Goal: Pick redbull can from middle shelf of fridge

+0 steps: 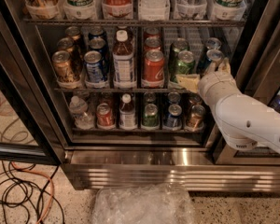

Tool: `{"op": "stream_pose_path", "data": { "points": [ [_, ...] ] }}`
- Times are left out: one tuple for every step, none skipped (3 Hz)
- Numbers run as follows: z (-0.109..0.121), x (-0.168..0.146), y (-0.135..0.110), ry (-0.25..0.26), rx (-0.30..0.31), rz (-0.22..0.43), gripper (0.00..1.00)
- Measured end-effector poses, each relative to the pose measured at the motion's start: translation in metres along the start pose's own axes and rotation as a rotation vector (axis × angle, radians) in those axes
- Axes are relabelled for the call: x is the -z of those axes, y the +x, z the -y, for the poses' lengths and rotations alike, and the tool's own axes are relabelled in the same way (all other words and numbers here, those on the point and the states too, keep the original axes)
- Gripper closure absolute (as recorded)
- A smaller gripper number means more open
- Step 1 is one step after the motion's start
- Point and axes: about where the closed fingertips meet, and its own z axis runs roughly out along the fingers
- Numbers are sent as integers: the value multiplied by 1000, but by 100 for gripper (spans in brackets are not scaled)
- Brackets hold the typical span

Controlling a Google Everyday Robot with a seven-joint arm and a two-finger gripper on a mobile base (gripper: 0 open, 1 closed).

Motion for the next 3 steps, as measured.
{"op": "stream_pose_path", "data": {
  "points": [
    [3,-1,-2,8,2,6,8],
    [3,-1,-2,8,2,6,0],
    [3,-1,-2,8,2,6,0]
  ]
}}
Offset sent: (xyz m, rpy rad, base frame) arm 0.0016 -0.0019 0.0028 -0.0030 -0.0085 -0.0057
